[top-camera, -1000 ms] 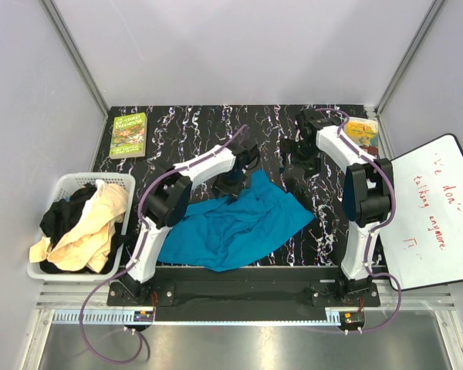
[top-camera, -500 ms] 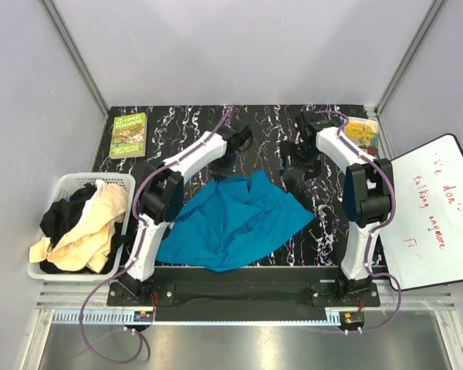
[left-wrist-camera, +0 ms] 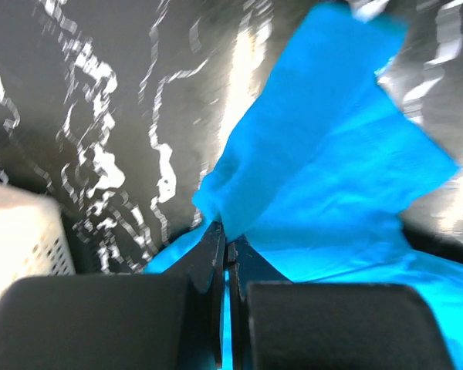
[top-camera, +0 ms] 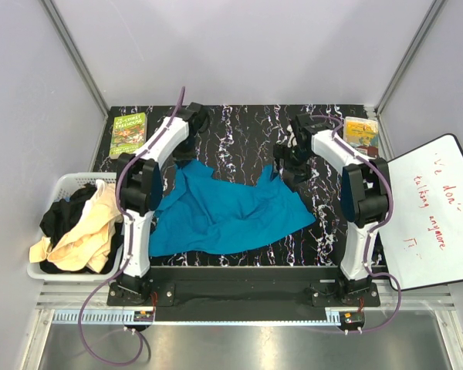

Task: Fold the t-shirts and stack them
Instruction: Flatten out the tshirt

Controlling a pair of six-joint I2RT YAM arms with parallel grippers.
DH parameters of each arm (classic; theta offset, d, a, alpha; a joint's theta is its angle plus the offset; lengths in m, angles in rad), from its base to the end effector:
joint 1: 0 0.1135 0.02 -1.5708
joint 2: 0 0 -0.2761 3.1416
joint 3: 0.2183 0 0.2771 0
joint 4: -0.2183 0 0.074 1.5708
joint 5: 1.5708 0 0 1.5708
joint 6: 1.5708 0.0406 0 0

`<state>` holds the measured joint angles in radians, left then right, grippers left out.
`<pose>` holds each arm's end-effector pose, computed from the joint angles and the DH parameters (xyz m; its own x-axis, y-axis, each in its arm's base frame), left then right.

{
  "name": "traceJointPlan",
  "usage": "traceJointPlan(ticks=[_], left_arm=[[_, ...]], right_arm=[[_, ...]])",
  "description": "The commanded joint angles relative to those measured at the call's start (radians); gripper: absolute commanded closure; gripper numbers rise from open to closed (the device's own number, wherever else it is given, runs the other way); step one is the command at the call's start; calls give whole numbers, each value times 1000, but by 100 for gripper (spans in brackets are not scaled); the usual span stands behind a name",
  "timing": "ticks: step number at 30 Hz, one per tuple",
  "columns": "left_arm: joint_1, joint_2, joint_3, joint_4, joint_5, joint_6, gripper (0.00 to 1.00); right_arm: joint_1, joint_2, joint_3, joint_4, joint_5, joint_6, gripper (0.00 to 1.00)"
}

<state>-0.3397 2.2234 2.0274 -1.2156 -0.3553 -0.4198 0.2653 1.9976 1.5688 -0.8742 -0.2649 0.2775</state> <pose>0.4596 -0.1474 0.2284 -0.9562 -0.0673 -0.2847 -0.1416 0.9581 0.2490 0.4172 0.1244 0.1978 -0.9827 0.0070 -0.1853 -0.0527 0.9475 0.3153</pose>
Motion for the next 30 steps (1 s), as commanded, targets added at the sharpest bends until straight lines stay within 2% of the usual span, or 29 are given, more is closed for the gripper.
traceJointPlan(ticks=[1, 6, 10, 17, 25, 27, 28, 29, 30], left_arm=[[25, -90, -58, -16, -68, -19, 100], [64, -102, -94, -19, -105, -33, 100], [119, -133, -98, -25, -151, -48, 100], [194, -192, -65, 2, -182, -53, 100], [208, -93, 51, -13, -178, -22, 100], [208, -64, 80, -19, -180, -19, 100], [208, -56, 85, -22, -180, -14, 100], [208, -50, 86, -22, -182, -14, 100], [208, -48, 91, -24, -182, -11, 100]], right_arm=[[34, 52, 77, 53, -23, 28, 11], [40, 171, 181, 61, -7, 49, 11], [40, 202, 214, 58, -16, 55, 11], [40, 94, 119, 60, -13, 46, 12], [43, -55, 10, 141, -56, -3, 10], [46, -57, 16, 158, -106, -24, 20], [49, -51, 28, 161, -128, -30, 32], [60, -31, 39, 165, -155, -35, 89], [67, -5, 62, 167, -157, -34, 100]])
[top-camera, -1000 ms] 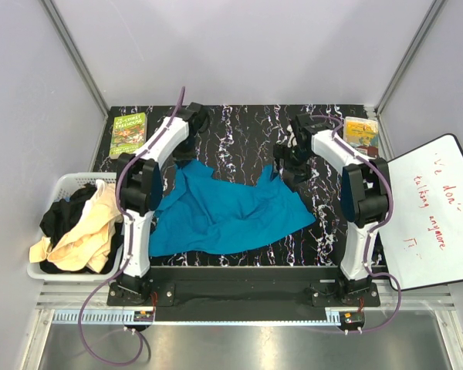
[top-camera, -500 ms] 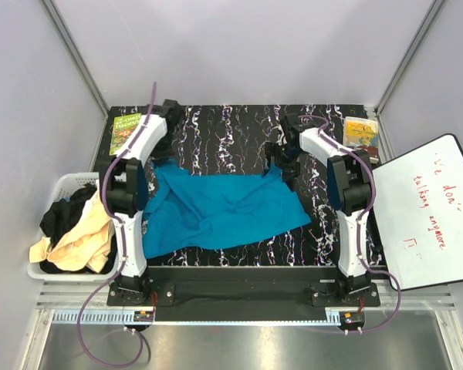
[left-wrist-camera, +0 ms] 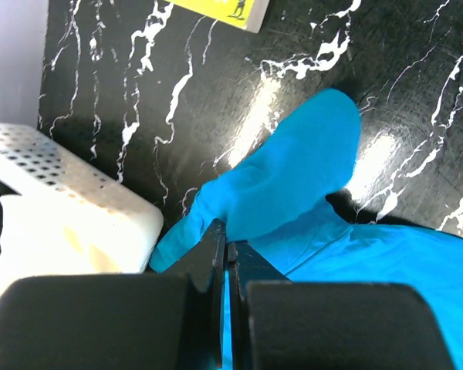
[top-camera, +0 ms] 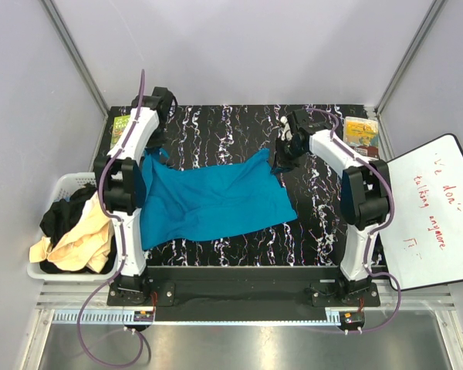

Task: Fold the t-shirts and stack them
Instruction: Flatten out the tshirt

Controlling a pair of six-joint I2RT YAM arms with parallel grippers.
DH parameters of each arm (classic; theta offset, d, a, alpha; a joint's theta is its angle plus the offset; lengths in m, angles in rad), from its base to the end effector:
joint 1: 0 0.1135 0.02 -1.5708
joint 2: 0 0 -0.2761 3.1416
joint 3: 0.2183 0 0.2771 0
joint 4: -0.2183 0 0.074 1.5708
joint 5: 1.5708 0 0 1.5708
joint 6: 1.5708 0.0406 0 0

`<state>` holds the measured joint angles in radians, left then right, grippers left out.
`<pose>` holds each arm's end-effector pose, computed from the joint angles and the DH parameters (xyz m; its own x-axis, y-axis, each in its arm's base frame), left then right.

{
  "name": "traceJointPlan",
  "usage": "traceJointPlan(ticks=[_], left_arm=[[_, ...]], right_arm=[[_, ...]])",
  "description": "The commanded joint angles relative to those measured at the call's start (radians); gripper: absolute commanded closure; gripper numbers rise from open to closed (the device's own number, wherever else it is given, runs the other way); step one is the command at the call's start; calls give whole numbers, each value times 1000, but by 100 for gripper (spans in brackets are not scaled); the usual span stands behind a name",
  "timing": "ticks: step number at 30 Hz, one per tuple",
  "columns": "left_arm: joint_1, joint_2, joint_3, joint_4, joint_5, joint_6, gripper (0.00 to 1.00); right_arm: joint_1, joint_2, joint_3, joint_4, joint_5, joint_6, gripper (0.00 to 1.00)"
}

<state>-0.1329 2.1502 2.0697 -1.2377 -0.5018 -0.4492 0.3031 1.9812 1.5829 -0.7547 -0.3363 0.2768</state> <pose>0.4715 -0.0433 0.2765 -0.8632 -0.2687 -0.4274 -0.4194 0.8529 0.3110 0.4239 0.1466 0.2144 -0.9510 -0.0271 -0.3079 -0.1556 0.9028 0.4010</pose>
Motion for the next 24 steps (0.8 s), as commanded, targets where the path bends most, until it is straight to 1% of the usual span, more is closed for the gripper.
traceJointPlan(ticks=[1, 2, 6, 9, 12, 13, 17, 21, 24], left_arm=[[1, 23, 46, 0, -35, 18, 100], [1, 23, 46, -2, -35, 20, 100], [1, 20, 29, 1, -29, 21, 100], [1, 17, 20, 1, -21, 21, 100], [1, 10, 17, 10, -7, 26, 100], [1, 8, 17, 9, -1, 27, 100], [1, -1, 17, 20, 6, 41, 100], [1, -10, 23, 35, 32, 59, 100], [-1, -29, 27, 63, 68, 81, 100]], right_arm=[[39, 11, 58, 48, -93, -34, 100], [48, 43, 72, 45, -111, -37, 100], [108, 163, 173, 3, -107, -27, 100], [131, 254, 248, -50, -41, -33, 100], [133, 326, 310, -113, 45, -39, 100], [133, 335, 324, -124, 106, -41, 100], [133, 373, 393, -172, 255, -45, 100], [130, 424, 436, -215, 412, -47, 100], [122, 452, 456, -239, 500, -44, 100]])
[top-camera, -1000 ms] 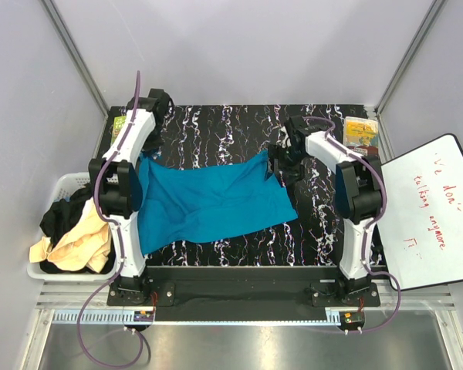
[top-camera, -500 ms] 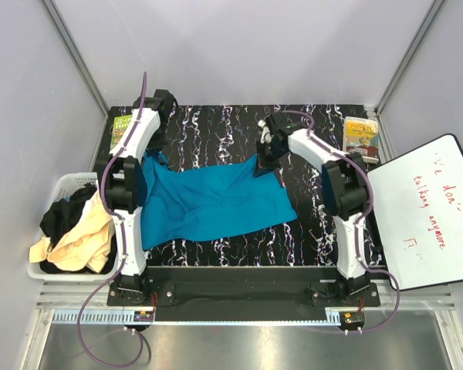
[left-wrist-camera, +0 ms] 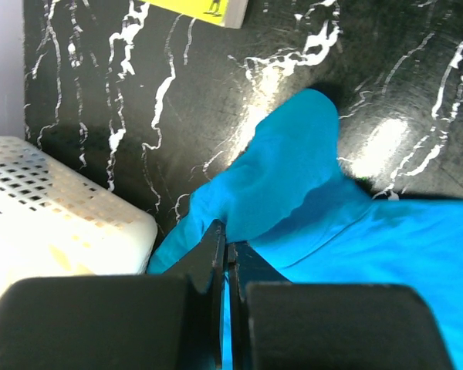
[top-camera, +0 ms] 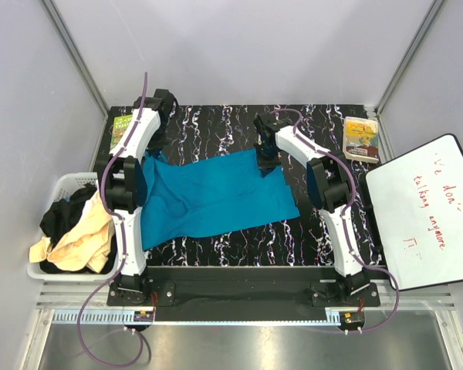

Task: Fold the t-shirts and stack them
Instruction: Flatten out the tshirt

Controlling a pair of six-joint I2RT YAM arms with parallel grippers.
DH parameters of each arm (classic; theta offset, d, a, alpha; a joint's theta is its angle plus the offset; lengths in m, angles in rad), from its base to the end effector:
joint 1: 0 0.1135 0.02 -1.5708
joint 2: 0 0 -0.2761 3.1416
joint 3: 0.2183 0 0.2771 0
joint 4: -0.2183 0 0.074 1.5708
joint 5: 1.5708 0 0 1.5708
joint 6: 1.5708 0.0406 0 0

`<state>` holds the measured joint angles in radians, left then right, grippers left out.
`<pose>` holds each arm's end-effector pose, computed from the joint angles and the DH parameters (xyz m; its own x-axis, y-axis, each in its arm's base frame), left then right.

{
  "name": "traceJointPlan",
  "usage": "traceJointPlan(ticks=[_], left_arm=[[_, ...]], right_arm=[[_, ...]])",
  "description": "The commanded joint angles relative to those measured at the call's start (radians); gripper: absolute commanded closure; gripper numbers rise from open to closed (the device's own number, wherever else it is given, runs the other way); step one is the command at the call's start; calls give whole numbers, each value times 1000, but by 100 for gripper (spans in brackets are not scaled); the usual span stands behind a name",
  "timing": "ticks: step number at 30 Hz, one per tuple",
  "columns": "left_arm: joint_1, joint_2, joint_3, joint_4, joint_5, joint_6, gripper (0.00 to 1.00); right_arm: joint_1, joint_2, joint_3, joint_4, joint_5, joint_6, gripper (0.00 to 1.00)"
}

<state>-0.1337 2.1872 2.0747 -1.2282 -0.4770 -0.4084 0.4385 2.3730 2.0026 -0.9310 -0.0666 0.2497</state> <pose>0.4785 -0.0455 0.2609 -0.8914 -0.2361 -0.3868 -0.3698 0.8724 0.3197 0.4722 0.2244 0.1531 -0.9543 -0.1752 -0.2420 -0.2104 0.9692 0.1279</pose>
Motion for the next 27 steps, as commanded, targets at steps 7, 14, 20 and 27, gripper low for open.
traceJointPlan(ticks=[7, 14, 20, 27], left_arm=[[0, -78, 76, 99, 216, 88, 100], [-59, -174, -123, 192, 420, 99, 100], [-156, -291, -414, 237, 384, 16, 100], [-185, -331, -669, 208, 333, -58, 66]], right_arm=[[-118, 83, 21, -95, 277, 20, 100], [-182, 9, -88, -92, 232, 16, 100], [-182, -63, -154, -71, 176, 2, 100], [-184, -112, -130, -72, 145, -15, 62]])
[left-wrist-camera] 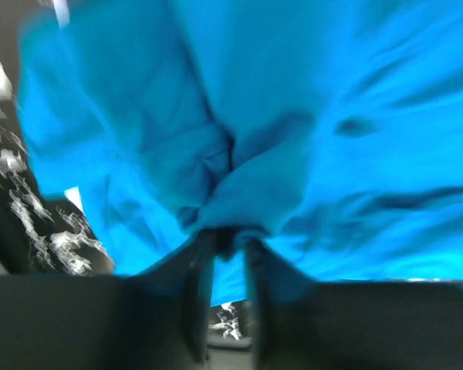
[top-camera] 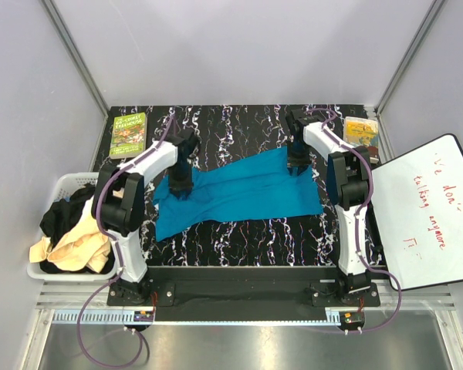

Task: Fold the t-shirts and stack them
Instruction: Flatten out the tshirt

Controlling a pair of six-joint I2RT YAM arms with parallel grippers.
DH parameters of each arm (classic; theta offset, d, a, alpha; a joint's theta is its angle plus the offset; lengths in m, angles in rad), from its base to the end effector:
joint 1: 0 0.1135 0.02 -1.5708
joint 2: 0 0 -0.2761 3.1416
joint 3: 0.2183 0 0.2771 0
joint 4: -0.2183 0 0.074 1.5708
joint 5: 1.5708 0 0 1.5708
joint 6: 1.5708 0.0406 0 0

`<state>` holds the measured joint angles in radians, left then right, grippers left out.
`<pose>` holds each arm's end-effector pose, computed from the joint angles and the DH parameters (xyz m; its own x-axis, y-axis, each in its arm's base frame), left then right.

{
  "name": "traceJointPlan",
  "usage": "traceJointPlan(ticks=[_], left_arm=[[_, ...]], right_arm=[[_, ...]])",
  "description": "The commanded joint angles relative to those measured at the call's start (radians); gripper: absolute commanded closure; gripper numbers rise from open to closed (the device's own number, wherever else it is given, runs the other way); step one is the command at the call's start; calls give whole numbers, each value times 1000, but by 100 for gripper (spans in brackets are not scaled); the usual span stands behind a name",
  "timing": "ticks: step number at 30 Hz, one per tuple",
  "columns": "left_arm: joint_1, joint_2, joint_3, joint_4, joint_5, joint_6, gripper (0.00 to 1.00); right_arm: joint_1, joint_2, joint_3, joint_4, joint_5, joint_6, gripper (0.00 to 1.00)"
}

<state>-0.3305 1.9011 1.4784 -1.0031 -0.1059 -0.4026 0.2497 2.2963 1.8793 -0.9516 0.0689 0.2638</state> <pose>0.3773 -0.1249 0.2053 -0.9819 -0.0750 -0.1739 -0.0831 0.9958 0.0396 0.4831 0.1203 0.1532 -0.9772 0.0193 -0.2115 0.0225 0.9997 -0.0128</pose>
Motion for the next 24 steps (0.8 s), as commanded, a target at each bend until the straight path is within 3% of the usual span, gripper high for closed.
traceJointPlan(ticks=[1, 2, 3, 6, 10, 24], left_arm=[[11, -59, -87, -22, -60, -65, 57], [11, -71, -86, -41, -77, -77, 47], [11, -98, -83, -48, -90, -77, 28], [10, -143, -43, -45, -107, -68, 7], [10, -149, 40, 4, -78, -24, 4], [10, 203, 356, -19, -23, 10, 6]], right_arm=[[6, -38, 4, -53, 9, -34, 57], [6, -40, 9, -53, 5, -35, 51], [5, -40, 14, -55, 2, -35, 50], [5, -31, 26, -58, -11, -37, 47], [5, -17, 26, -56, -38, -31, 46], [5, -14, 15, -58, -66, -51, 44]])
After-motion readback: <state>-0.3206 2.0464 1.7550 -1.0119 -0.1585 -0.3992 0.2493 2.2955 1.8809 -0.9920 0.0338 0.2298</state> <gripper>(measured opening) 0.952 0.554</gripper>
